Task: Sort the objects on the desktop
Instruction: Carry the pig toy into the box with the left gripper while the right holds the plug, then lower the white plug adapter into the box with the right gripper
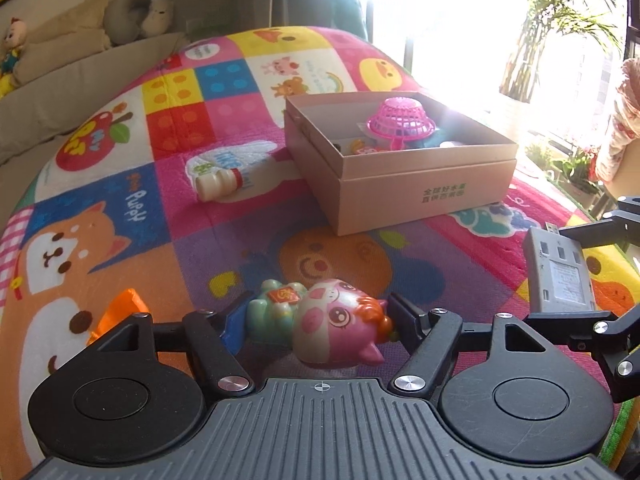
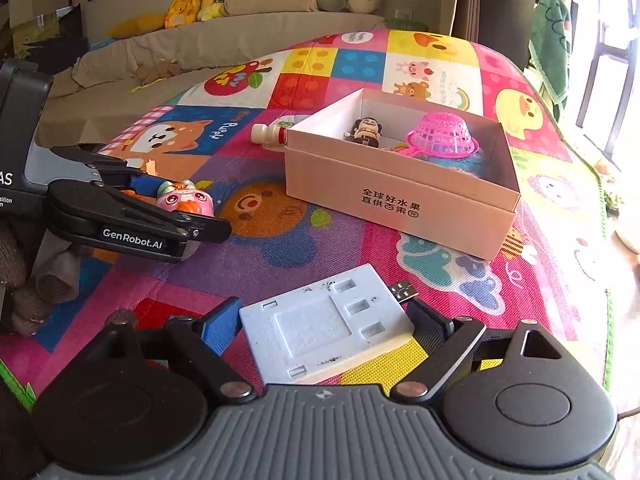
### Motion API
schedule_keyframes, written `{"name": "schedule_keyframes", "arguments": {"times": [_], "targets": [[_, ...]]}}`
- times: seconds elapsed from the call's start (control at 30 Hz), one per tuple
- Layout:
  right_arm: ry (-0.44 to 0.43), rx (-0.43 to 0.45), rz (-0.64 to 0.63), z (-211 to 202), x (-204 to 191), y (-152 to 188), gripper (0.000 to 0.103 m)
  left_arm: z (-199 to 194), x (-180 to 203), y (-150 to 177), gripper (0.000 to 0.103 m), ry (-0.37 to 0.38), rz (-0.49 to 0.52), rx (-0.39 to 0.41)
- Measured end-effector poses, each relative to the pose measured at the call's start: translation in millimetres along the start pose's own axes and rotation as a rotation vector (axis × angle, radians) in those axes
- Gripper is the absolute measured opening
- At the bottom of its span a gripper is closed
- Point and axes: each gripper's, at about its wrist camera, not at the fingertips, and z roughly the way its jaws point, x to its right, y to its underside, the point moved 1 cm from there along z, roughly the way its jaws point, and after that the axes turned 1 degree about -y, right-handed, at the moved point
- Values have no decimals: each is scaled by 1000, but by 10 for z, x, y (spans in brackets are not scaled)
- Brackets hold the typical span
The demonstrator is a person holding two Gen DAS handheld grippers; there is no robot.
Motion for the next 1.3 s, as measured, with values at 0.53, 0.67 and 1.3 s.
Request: {"name": "schedule_keyframes", "arguments": {"times": [0.53, 0.67, 1.3], "targets": [[163, 286, -22, -630, 402, -833, 89, -228, 18, -759, 76, 30, 25, 211], [131, 225, -6, -459, 467, -702, 89, 41, 85, -1032, 76, 54, 36, 220], [148, 168, -105, 200, 581, -1117, 89, -68, 77, -59, 97, 73, 37, 53]]}}
